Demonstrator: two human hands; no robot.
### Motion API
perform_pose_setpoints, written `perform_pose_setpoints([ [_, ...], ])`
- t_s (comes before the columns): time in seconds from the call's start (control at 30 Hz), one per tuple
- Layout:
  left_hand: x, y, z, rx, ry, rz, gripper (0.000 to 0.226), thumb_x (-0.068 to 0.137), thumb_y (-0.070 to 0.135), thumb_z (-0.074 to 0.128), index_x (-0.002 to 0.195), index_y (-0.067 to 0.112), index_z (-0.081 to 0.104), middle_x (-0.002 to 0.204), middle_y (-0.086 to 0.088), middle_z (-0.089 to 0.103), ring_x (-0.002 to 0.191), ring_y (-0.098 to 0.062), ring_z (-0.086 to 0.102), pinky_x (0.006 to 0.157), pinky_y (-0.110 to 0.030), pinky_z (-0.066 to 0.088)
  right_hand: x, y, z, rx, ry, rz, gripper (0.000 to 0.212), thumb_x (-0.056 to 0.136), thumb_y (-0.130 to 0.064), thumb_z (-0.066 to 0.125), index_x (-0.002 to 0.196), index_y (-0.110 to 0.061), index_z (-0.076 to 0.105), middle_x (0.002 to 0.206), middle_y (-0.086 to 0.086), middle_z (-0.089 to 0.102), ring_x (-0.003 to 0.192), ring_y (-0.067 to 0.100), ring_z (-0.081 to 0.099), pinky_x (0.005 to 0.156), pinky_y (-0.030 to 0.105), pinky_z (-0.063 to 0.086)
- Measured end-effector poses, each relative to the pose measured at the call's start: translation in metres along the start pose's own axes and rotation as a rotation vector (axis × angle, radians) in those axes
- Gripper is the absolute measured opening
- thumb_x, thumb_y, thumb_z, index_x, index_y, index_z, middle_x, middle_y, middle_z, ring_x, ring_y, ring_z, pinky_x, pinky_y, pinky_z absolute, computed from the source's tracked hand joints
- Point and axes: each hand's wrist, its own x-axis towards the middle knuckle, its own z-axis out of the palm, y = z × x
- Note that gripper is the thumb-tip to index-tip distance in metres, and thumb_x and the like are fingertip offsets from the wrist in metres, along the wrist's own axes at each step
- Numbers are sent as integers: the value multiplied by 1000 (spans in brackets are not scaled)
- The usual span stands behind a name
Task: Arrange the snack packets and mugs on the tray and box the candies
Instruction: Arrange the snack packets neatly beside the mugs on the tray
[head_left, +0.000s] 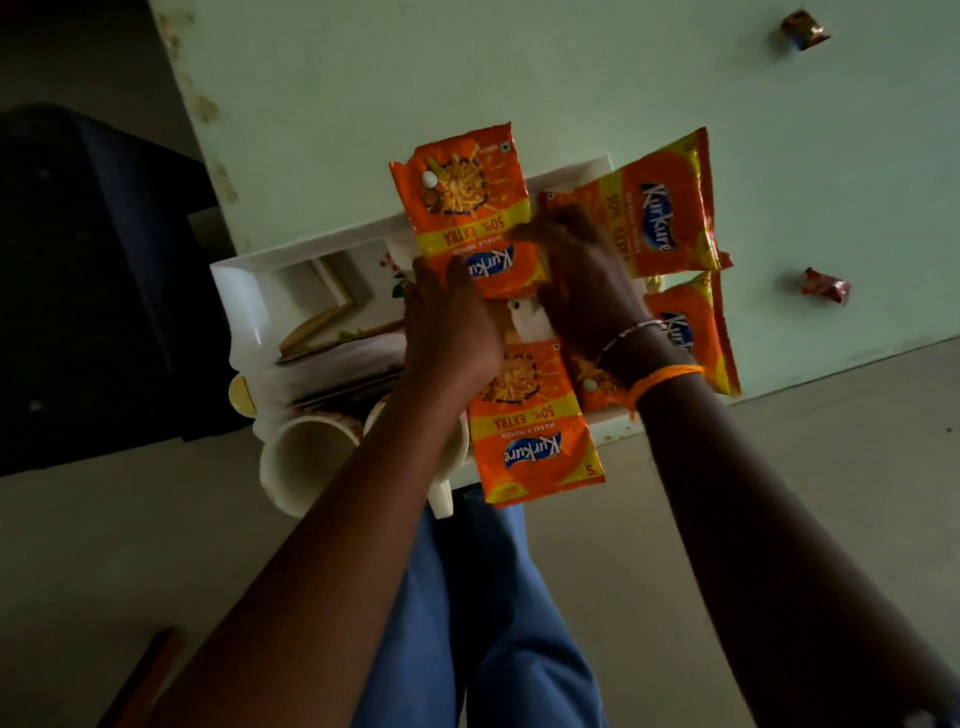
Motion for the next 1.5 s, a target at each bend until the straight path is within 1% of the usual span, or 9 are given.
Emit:
perform_pose_setpoints([
  [0.33, 11, -6, -7, 119, 8, 104, 42, 91, 23, 45, 130, 9, 40, 140, -15, 40, 130, -36, 35, 111, -49, 26, 5, 6, 30, -37, -70, 9, 47, 84, -12, 62, 130, -15, 52, 141, 12, 40, 128, 31, 41, 103, 43, 42],
  [0.77, -1, -10, -6, 205, -6, 97, 47, 94, 31, 40, 134, 7, 37, 153, -14, 21, 143, -37, -2, 117, -49, 0, 9, 7, 34, -55, -164, -114, 57, 89, -5, 54, 141, -7, 32, 153, 14, 24, 143, 28, 22, 115, 40, 29],
  [0.87, -14, -13, -15, 108, 92, 129, 43, 93, 28, 43, 133, 12, 41, 151, -10, 26, 143, -33, 6, 118, -49, 8, -7, 2, 28, -20, -5, -24, 58, 87, 4, 51, 141, -10, 33, 153, 11, 27, 143, 26, 23, 116, 37, 28],
  [1.03, -84, -52, -29, -435, 545, 132, 35, 88, 15, 51, 122, 17, 52, 128, -1, 48, 122, -14, 43, 101, -30, 41, -73, 2, 16, 233, 472, 290, 34, 83, 5, 46, 114, 0, 56, 124, 21, 53, 115, 30, 52, 93, 40, 49],
  [1.13, -132, -93, -18, -701, 851, -127, 37, 84, 12, 47, 120, 20, 52, 113, 3, 51, 100, -3, 52, 84, -11, 44, -116, 15, 25, 317, 731, 604, 20, 89, -4, 45, 105, 2, 54, 109, 20, 56, 97, 26, 54, 79, 33, 47],
  [1.2, -143, -126, -4, -834, 967, -461, 38, 84, 8, 41, 121, 13, 51, 110, -4, 56, 100, -13, 56, 88, -25, 45, -136, 28, 37, 448, 797, 870, 19, 92, -10, 45, 107, 0, 51, 105, 20, 56, 89, 25, 53, 80, 37, 47],
  [1.27, -142, -158, 13, -1025, 803, -806, 40, 91, 8, 35, 131, 5, 42, 130, -17, 52, 117, -28, 52, 96, -34, 43, -146, 44, 48, 696, 673, 1105, 14, 94, -12, 44, 107, -8, 47, 105, 22, 56, 79, 24, 56, 74, 39, 50],
  [1.33, -137, -179, 32, -1263, 526, -912, 41, 95, 9, 33, 136, 5, 36, 139, -19, 45, 118, -28, 51, 98, -33, 43, -149, 50, 55, 1029, 487, 1192, 13, 96, -10, 42, 108, -11, 44, 94, 17, 56, 69, 18, 55, 69, 30, 48],
  [1.5, -120, -192, 54, -1422, 177, -557, 37, 96, 14, 35, 133, 14, 39, 127, -9, 54, 106, -20, 58, 87, -33, 46, -140, 54, 62, 1228, 350, 1035, 9, 95, -5, 43, 91, -9, 50, 81, 10, 57, 73, 17, 58, 67, 24, 49],
])
